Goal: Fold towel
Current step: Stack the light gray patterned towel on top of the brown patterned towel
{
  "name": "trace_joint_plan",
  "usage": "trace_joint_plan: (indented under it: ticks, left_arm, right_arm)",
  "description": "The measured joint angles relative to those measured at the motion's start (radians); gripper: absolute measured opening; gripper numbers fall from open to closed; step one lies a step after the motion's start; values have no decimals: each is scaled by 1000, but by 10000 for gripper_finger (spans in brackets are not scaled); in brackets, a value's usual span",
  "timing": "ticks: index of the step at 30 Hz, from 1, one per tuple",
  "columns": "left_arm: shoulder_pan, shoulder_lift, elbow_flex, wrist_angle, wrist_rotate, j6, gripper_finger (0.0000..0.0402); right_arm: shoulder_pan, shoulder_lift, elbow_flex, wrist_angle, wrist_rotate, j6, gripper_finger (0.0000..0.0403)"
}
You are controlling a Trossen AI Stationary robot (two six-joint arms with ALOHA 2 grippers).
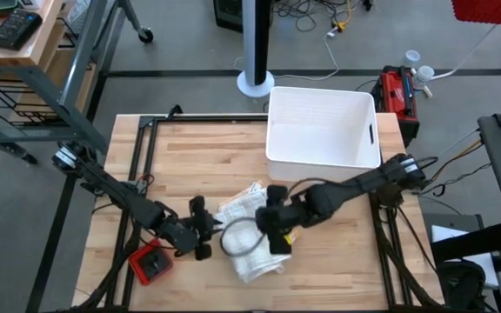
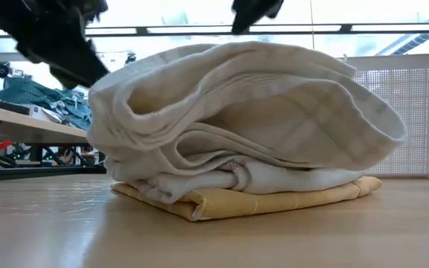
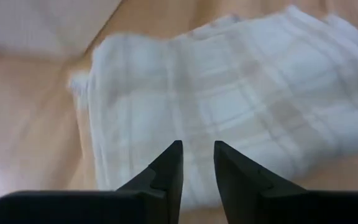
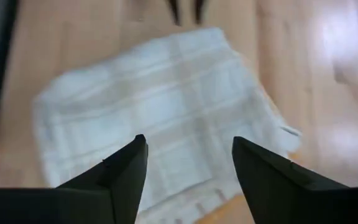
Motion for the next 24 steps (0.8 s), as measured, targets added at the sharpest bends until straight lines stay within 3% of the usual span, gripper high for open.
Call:
trace_joint_plan:
  ticks: [4,8,13,24]
  left_arm:
    - [1,-25,-47,1,26,-249,69]
    - [-2,-62,-76,8,70,-438,64]
    - [-7,-107,-110,51,140,-564,73]
    - [-4,-74,-351,585,178,-646,103]
  right_arm:
    - [-70,-2,-44,9,-19,59,215]
    - [-152,0,-131,26,-122,196,207]
    - [-197,-1,-233,91,-263,291,212]
    - [-204,-2,-390,266,-291,377,222]
